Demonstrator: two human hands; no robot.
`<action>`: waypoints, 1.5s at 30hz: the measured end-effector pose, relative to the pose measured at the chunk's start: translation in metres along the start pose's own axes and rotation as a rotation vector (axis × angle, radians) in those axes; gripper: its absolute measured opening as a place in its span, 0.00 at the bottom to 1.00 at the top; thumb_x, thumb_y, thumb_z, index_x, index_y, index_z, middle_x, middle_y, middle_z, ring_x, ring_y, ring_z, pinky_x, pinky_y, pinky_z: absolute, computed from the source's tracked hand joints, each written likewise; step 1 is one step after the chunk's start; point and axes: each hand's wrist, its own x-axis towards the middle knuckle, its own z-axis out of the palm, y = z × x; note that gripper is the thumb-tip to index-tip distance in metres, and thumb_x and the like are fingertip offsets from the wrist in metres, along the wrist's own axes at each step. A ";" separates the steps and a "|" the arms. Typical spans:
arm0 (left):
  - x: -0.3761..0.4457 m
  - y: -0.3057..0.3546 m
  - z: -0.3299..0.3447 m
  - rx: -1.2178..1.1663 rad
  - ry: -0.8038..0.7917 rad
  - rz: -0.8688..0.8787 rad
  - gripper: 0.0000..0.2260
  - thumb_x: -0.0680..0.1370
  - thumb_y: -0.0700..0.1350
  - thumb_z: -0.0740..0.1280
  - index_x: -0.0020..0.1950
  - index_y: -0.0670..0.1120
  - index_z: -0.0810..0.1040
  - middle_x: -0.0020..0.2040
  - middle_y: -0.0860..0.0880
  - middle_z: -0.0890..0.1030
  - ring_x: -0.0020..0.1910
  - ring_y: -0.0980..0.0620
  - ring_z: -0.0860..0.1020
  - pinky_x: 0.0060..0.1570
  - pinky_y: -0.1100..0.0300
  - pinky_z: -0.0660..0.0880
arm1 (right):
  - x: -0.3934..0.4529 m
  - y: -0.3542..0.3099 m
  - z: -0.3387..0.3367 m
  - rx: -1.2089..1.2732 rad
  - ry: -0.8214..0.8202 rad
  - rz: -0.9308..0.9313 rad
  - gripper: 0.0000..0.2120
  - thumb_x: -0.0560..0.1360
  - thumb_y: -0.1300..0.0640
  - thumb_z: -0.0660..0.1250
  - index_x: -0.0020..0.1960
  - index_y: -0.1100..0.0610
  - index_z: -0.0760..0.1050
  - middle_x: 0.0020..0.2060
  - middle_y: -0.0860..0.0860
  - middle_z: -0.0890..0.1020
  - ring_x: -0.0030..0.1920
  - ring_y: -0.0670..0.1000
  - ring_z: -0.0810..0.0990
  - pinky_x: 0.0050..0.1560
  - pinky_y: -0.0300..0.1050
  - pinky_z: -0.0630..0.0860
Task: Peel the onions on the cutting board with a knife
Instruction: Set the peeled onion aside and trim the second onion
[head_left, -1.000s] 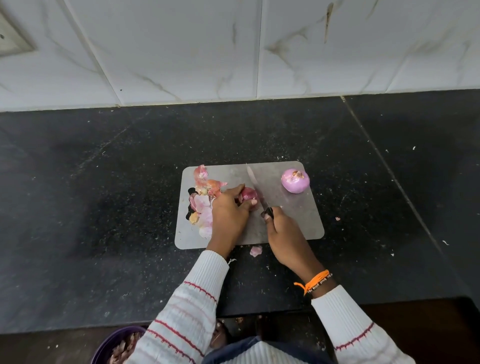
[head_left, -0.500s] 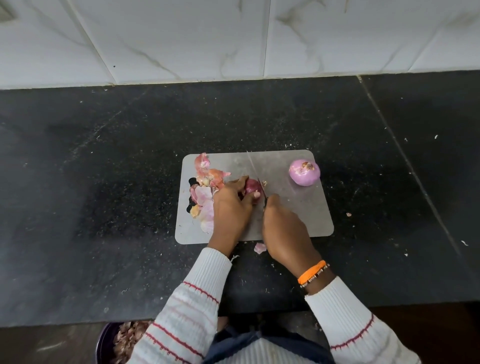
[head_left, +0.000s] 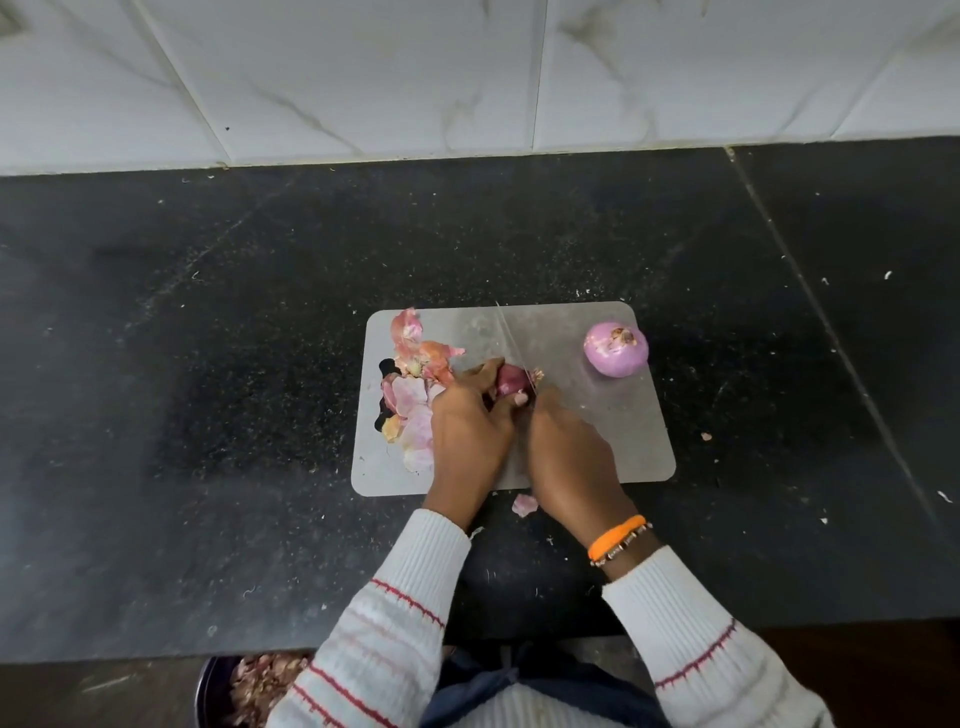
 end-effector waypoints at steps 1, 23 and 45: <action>0.001 0.000 0.000 -0.010 -0.003 -0.011 0.19 0.75 0.40 0.68 0.67 0.45 0.73 0.61 0.47 0.79 0.60 0.51 0.75 0.56 0.71 0.63 | -0.002 0.001 0.002 0.008 -0.005 0.005 0.14 0.80 0.61 0.56 0.65 0.59 0.61 0.54 0.57 0.78 0.53 0.56 0.79 0.48 0.47 0.72; 0.002 -0.004 0.011 -0.062 0.029 0.127 0.23 0.68 0.32 0.71 0.60 0.46 0.72 0.56 0.49 0.74 0.53 0.55 0.73 0.53 0.72 0.70 | 0.005 0.019 0.013 0.006 0.148 -0.082 0.14 0.81 0.58 0.52 0.65 0.59 0.63 0.52 0.57 0.80 0.50 0.58 0.80 0.44 0.46 0.72; -0.003 -0.012 0.005 -0.174 -0.071 0.085 0.25 0.66 0.30 0.73 0.54 0.48 0.67 0.53 0.52 0.75 0.54 0.51 0.77 0.54 0.57 0.77 | 0.038 0.033 0.003 0.685 0.240 0.089 0.11 0.76 0.56 0.65 0.54 0.62 0.69 0.49 0.55 0.78 0.48 0.52 0.76 0.45 0.43 0.69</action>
